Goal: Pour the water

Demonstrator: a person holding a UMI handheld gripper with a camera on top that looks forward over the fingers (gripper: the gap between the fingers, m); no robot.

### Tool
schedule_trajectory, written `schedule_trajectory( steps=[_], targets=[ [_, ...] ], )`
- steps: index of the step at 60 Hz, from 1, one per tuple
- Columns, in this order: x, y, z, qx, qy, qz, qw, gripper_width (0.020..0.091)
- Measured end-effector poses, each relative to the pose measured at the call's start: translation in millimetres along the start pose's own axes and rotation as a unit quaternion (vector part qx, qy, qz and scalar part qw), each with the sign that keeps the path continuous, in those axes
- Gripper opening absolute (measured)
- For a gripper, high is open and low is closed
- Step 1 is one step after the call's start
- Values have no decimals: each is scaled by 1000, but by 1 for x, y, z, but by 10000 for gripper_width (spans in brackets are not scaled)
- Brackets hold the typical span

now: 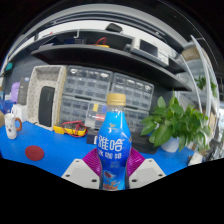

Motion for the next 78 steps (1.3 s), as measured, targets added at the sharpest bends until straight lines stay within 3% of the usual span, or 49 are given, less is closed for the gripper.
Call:
schedule_trajectory(
  steps=[15,32,48,63,78],
  targets=[
    [15,-89,-58,-231,40,-48,971,290],
    [31,-206,-95,-467,78,-108,874,289],
    [25,-290,-123,-669,147,-131,717,305],
    [24,-333,-127,-816,194,-113,533,305],
    [28,-338,-127,-823,183,-108,526,305]
  ],
)
Point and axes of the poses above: the point between the fingertips, and its own axes, seen from behind it with the camera up: y to the right, z down, x forward, the way the camera looks, the point moved 5 cm from there along -x, backward, against the way the camera looks, and after that the axes turned 8 degrees about y, right-handed, at the moved point
